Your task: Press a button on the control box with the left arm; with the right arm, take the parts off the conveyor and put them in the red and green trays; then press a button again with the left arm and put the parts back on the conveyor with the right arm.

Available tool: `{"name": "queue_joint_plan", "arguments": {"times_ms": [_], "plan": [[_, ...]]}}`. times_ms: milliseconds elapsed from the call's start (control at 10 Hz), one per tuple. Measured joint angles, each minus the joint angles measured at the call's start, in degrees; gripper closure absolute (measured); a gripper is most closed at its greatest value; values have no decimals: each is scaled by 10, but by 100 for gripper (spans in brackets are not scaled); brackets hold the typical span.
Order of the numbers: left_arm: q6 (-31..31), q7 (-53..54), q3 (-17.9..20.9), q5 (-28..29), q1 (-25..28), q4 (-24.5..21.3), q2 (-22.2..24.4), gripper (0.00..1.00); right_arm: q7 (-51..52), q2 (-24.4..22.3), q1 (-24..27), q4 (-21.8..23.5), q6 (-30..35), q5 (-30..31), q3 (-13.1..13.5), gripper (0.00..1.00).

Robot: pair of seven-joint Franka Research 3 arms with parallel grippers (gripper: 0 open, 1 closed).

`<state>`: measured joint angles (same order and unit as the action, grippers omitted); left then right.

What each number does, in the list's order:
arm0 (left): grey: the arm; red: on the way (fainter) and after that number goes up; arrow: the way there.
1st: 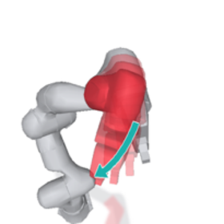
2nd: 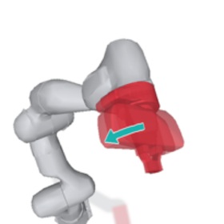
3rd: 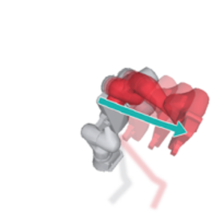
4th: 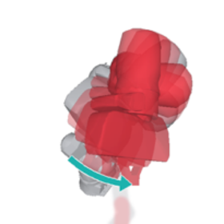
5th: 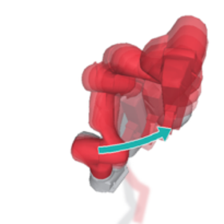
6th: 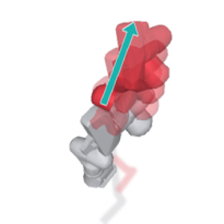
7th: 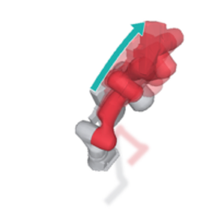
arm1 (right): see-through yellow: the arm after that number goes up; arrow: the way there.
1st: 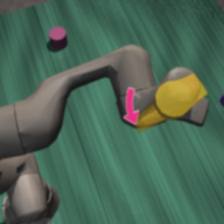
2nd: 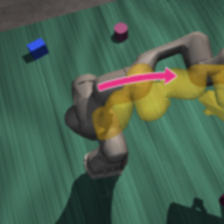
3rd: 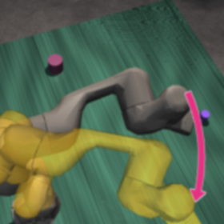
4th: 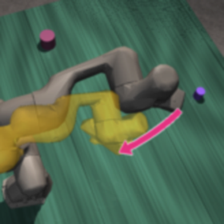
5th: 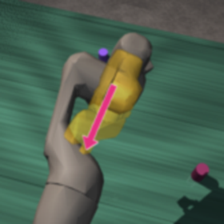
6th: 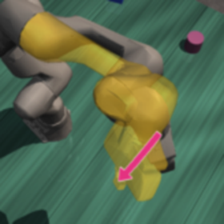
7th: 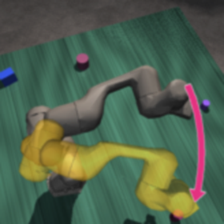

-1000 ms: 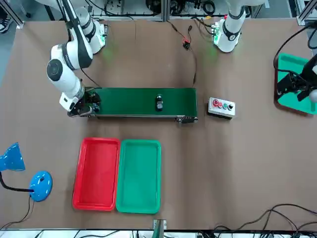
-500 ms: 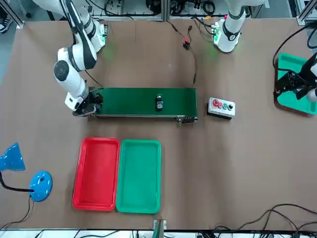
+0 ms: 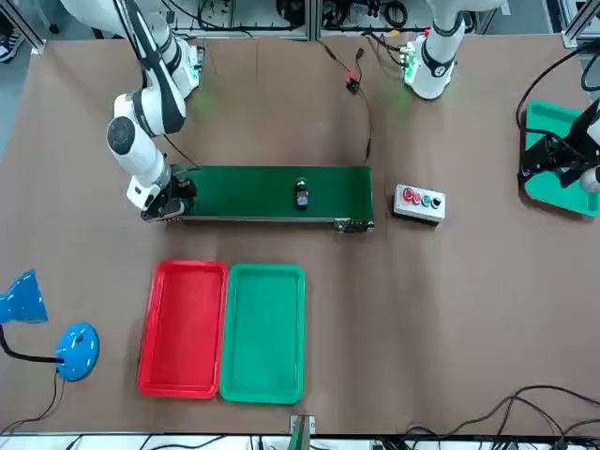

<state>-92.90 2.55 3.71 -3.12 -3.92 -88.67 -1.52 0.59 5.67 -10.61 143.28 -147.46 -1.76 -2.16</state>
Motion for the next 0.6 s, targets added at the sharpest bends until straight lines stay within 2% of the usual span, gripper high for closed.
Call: {"name": "queue_joint_plan", "arguments": {"times_ms": [200,300,400,600], "plan": [[0,1,0,0,1,0,-2,0,0,0,0,0,13,0,0,35],[0,1,0,0,1,0,-4,0,0,-1,0,0,19,0,0,39],[0,1,1,0,2,0,-5,0,0,-4,0,0,24,0,0,49],[1,1,2,0,2,0,-6,0,0,-13,0,-1,34,0,0,62]]}}
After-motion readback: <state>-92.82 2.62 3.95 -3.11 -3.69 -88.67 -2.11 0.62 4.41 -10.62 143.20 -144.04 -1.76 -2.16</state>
